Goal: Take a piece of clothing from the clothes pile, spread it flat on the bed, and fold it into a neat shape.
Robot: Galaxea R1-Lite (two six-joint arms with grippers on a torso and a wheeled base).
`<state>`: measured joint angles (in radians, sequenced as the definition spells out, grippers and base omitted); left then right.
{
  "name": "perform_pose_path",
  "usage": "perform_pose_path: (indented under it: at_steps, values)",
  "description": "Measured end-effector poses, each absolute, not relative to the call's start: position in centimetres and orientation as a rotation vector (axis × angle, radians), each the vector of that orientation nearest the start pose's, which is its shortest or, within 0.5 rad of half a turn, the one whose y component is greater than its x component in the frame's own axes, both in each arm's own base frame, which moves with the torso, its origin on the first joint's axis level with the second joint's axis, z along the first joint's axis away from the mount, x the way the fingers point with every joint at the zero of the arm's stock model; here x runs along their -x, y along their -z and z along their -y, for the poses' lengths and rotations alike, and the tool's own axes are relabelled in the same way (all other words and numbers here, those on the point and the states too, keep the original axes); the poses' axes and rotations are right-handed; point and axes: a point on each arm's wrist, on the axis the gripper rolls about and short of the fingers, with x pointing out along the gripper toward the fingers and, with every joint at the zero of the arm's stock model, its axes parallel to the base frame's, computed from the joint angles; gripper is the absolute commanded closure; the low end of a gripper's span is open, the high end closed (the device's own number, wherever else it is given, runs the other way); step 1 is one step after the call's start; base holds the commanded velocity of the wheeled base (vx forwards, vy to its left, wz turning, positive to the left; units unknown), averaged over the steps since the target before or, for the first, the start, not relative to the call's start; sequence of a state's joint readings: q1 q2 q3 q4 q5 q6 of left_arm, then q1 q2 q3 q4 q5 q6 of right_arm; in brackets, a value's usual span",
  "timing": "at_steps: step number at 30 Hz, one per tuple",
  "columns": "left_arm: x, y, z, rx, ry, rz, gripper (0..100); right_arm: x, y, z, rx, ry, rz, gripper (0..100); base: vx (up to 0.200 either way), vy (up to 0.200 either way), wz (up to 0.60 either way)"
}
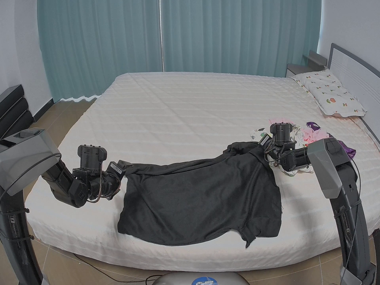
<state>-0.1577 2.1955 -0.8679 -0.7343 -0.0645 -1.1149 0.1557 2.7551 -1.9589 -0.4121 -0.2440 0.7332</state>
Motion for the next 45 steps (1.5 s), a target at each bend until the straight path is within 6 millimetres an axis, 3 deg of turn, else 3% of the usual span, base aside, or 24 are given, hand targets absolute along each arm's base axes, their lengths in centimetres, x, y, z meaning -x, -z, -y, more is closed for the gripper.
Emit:
perform_pose_path:
  at_steps: [6, 11, 18, 27, 33, 45]
  values:
    - [-37.1, -3.4, 6.0, 1.050, -0.141, -0.648, 0, -53.7, 0.2, -7.7, -0.640, 0.230, -0.361, 0, 0.000, 0.000, 0.00]
    - [-36.9, -3.4, 5.9, 1.050, -0.143, -0.651, 0, -51.9, 0.4, -7.4, -0.615, 0.233, -0.430, 0, 0.000, 0.000, 0.00]
    - [-36.1, -3.8, 5.9, 1.049, -0.137, -0.660, 0, -47.7, 0.2, -6.8, -0.559, 0.245, -0.559, 0, 0.000, 0.000, 0.00]
    - [-34.4, -4.1, 6.3, 1.041, -0.122, -0.680, 0, -40.2, 0.4, -6.1, -0.550, 0.218, -0.700, 0, -0.067, 0.000, 0.00]
    - [-32.4, -3.3, 6.6, 1.021, -0.129, -0.745, 0, -35.1, 1.1, -5.5, -0.610, 0.188, -0.779, 0, 0.000, 0.000, 0.00]
    - [-30.4, -1.1, 6.7, 0.824, -0.124, -0.837, 0, -31.9, 1.6, -5.2, -0.696, 0.135, -0.753, 0, 0.000, 0.000, 0.00]
